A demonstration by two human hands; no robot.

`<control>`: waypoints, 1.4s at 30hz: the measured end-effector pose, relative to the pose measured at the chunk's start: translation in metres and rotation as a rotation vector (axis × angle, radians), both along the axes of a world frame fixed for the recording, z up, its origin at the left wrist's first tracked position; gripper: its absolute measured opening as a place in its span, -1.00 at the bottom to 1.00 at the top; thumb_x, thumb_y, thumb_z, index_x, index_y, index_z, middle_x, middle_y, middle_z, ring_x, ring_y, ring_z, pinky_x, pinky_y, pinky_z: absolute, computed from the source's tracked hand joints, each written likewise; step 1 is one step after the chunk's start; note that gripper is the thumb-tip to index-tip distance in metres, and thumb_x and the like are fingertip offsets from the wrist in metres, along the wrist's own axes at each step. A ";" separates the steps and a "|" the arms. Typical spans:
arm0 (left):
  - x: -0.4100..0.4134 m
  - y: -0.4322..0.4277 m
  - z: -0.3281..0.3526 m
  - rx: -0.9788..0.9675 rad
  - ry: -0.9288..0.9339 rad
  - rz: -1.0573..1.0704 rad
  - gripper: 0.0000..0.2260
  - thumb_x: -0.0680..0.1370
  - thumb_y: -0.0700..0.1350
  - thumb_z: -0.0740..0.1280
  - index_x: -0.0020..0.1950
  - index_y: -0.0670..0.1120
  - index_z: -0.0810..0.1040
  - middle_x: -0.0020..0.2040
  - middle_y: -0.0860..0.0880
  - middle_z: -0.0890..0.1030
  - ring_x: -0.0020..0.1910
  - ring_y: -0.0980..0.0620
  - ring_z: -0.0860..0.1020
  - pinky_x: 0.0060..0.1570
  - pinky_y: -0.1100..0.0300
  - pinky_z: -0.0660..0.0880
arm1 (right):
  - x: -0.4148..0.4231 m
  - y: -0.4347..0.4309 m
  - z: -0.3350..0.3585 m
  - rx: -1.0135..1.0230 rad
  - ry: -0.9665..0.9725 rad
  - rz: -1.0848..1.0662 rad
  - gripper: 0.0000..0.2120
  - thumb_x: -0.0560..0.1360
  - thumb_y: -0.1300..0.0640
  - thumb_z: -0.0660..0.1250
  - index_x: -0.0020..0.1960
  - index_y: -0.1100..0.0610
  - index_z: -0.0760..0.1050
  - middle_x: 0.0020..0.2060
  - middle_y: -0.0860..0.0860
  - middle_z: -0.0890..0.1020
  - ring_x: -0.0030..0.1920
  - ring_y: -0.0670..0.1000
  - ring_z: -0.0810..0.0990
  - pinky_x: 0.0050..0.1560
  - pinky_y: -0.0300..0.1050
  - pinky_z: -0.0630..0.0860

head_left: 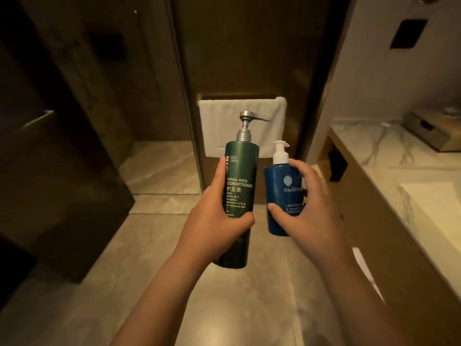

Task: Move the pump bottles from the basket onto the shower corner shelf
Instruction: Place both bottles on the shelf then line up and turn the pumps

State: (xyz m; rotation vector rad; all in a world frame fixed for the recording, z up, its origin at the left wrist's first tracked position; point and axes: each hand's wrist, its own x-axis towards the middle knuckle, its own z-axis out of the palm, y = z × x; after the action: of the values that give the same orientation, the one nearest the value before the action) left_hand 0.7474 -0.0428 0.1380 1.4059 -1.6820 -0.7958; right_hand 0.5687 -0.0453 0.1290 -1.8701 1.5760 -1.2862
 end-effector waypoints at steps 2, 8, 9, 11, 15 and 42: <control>0.030 0.003 0.001 -0.006 0.023 0.093 -0.04 0.28 0.05 0.43 0.41 0.45 -0.17 0.19 0.31 0.42 0.02 0.28 0.50 -0.13 0.25 0.48 | 0.031 -0.009 0.004 0.001 0.008 0.070 -0.25 0.34 -0.01 0.49 0.35 -0.33 0.14 0.23 -0.35 0.31 0.12 -0.36 0.38 -0.12 -0.40 0.35; 0.094 0.014 0.003 -0.015 0.040 0.325 -0.04 0.30 0.04 0.44 0.39 0.49 -0.19 0.12 0.35 0.41 -0.04 0.36 0.49 -0.18 0.28 0.46 | 0.099 -0.039 0.004 0.039 -0.004 0.302 -0.25 0.34 0.00 0.49 0.35 -0.33 0.12 0.18 -0.37 0.26 0.08 -0.22 0.41 -0.17 -0.41 0.37; 0.101 0.013 0.002 -0.014 0.039 0.352 -0.04 0.31 0.03 0.45 0.39 0.49 -0.19 0.14 0.34 0.41 -0.03 0.35 0.49 -0.17 0.27 0.47 | 0.107 -0.045 0.004 0.039 -0.007 0.332 -0.25 0.34 0.00 0.49 0.35 -0.33 0.13 0.17 -0.37 0.26 0.07 -0.23 0.43 -0.17 -0.41 0.37; 0.112 0.010 0.001 -0.011 0.031 0.400 -0.03 0.32 0.02 0.46 0.40 0.46 -0.20 0.18 0.32 0.40 -0.01 0.33 0.49 -0.17 0.31 0.46 | 0.120 -0.057 0.002 0.042 -0.018 0.385 -0.25 0.33 0.00 0.49 0.34 -0.33 0.14 0.16 -0.37 0.27 0.08 -0.27 0.43 -0.17 -0.41 0.39; 0.125 -0.007 -0.001 0.001 0.012 0.473 -0.03 0.33 0.00 0.46 0.42 0.43 -0.19 0.12 0.33 0.38 -0.01 0.32 0.49 -0.19 0.35 0.42 | 0.140 -0.088 -0.001 0.060 -0.027 0.465 -0.26 0.33 0.00 0.49 0.34 -0.33 0.15 0.19 -0.34 0.30 0.07 -0.27 0.44 -0.19 -0.40 0.42; 0.139 -0.259 -0.001 0.060 -0.038 0.720 -0.04 0.29 0.08 0.42 0.38 0.49 -0.23 0.25 0.23 0.42 0.00 0.25 0.52 -0.21 0.36 0.40 | 0.177 -0.385 -0.008 0.074 -0.025 0.686 -0.25 0.33 -0.02 0.50 0.32 -0.36 0.11 0.16 -0.38 0.26 0.04 -0.38 0.38 -0.31 -0.47 0.35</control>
State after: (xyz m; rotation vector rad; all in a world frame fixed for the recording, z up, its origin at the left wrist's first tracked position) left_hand 0.8863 -0.3017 0.1367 1.9019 -1.0462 -0.4049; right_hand 0.7461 -0.4306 0.1209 -2.0642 0.8183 -0.9140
